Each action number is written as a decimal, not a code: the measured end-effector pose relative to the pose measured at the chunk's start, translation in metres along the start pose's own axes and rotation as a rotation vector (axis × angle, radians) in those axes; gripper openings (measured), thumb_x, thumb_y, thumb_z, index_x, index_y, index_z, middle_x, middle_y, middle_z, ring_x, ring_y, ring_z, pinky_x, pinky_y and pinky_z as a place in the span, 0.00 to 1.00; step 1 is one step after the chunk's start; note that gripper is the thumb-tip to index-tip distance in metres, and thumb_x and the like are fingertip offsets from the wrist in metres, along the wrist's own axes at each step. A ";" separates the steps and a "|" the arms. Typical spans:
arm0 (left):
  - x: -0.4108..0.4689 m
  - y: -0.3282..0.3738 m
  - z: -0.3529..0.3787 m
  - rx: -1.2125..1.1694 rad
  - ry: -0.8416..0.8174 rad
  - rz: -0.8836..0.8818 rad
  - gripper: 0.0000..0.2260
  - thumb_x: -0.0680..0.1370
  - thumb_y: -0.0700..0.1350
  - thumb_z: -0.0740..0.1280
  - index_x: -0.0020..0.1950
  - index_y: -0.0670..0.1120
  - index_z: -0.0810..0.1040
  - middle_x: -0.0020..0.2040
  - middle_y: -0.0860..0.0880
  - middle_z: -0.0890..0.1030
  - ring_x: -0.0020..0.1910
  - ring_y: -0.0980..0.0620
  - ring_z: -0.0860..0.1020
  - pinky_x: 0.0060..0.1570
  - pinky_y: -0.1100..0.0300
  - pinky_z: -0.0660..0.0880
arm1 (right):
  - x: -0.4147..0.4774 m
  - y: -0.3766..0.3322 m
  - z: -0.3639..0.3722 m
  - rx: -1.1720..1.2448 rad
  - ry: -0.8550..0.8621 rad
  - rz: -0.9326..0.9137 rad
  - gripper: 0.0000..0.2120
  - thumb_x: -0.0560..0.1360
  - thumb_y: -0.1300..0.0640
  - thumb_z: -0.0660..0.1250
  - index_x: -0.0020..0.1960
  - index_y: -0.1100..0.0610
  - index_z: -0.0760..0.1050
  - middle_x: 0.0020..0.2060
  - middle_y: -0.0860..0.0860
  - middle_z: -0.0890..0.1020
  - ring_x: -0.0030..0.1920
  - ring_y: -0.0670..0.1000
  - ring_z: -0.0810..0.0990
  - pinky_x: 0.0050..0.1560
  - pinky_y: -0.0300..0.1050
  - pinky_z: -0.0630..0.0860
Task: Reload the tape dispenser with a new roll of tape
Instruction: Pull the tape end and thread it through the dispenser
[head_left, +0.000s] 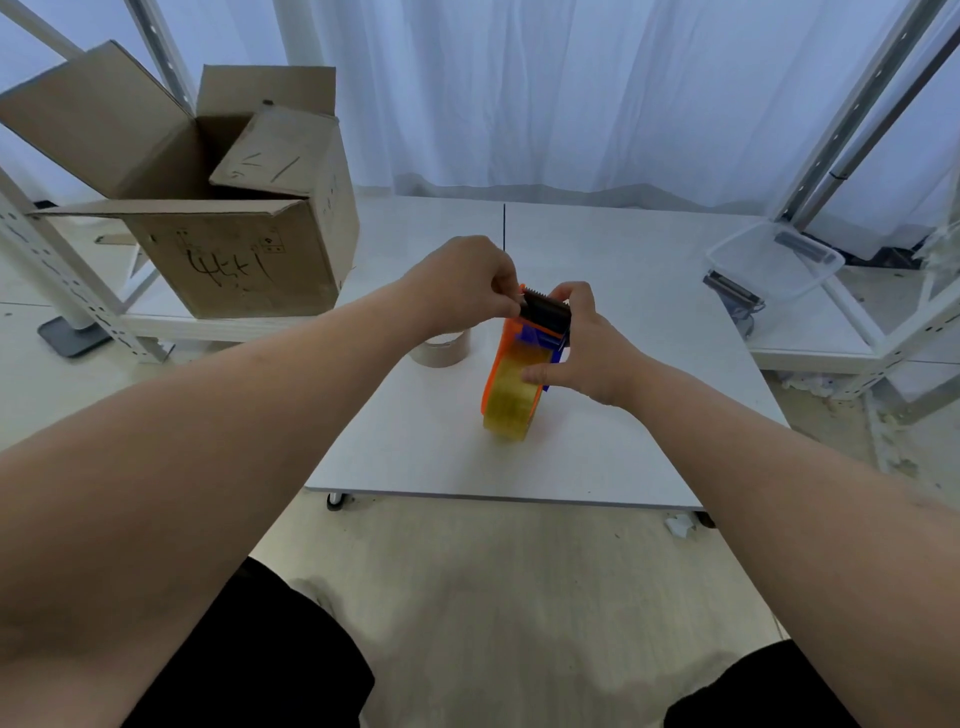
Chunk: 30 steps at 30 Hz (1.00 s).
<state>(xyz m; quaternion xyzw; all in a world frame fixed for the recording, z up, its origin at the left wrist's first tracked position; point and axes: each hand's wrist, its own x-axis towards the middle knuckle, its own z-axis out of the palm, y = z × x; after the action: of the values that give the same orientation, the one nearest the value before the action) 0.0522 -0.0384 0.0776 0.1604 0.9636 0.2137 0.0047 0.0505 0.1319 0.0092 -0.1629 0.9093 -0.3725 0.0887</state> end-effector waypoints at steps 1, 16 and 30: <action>0.001 0.000 0.001 -0.009 0.004 -0.012 0.09 0.75 0.44 0.68 0.51 0.42 0.82 0.45 0.46 0.81 0.43 0.53 0.74 0.39 0.68 0.67 | 0.000 -0.001 0.000 -0.002 -0.001 -0.002 0.38 0.68 0.56 0.76 0.66 0.54 0.53 0.64 0.57 0.70 0.59 0.56 0.75 0.54 0.46 0.77; 0.009 0.014 0.005 -0.012 0.043 0.045 0.09 0.74 0.44 0.66 0.50 0.43 0.83 0.45 0.47 0.82 0.40 0.53 0.74 0.38 0.65 0.70 | 0.001 0.004 0.000 -0.022 0.031 0.010 0.38 0.68 0.54 0.76 0.66 0.55 0.53 0.61 0.55 0.71 0.55 0.57 0.76 0.55 0.49 0.76; 0.014 0.013 0.008 0.108 0.005 0.210 0.07 0.75 0.44 0.66 0.50 0.48 0.83 0.46 0.51 0.81 0.46 0.54 0.72 0.47 0.60 0.68 | 0.002 -0.001 0.002 0.051 0.053 -0.015 0.37 0.67 0.59 0.77 0.66 0.55 0.56 0.61 0.57 0.73 0.59 0.58 0.75 0.59 0.51 0.76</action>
<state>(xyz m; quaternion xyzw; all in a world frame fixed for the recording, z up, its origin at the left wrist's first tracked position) 0.0434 -0.0192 0.0769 0.2601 0.9516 0.1613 -0.0290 0.0498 0.1289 0.0081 -0.1576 0.9003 -0.4003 0.0659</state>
